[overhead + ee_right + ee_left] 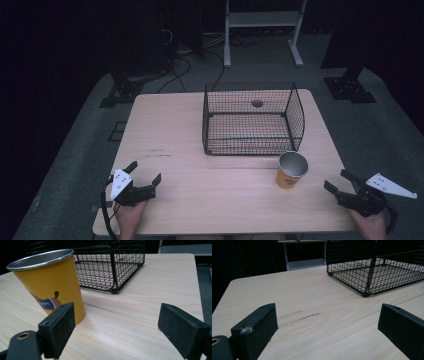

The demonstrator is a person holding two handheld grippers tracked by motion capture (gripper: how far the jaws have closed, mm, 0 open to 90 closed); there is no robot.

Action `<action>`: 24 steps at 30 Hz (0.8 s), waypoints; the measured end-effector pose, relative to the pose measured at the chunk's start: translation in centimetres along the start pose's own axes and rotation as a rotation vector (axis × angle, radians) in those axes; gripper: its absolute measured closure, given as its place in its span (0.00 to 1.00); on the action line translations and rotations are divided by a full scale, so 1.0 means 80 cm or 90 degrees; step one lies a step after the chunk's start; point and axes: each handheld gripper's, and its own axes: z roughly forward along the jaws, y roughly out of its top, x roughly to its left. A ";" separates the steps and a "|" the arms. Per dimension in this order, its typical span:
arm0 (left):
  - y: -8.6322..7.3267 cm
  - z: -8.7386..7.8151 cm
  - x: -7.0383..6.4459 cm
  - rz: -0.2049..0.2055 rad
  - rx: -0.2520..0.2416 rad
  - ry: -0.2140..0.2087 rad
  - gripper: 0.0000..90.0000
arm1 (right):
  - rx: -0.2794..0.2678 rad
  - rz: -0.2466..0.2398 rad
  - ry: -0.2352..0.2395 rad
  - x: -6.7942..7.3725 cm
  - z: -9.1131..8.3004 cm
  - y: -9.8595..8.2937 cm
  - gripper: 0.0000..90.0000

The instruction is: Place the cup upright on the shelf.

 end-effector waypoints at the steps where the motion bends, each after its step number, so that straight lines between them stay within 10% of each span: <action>1: 0.000 0.000 0.000 -0.001 0.000 0.001 0.02 | 0.000 -0.001 0.000 0.000 0.000 0.001 0.15; 24: 0.001 0.000 -0.001 0.005 -0.001 0.000 0.02 | 0.032 -0.063 0.077 0.031 0.007 0.015 0.15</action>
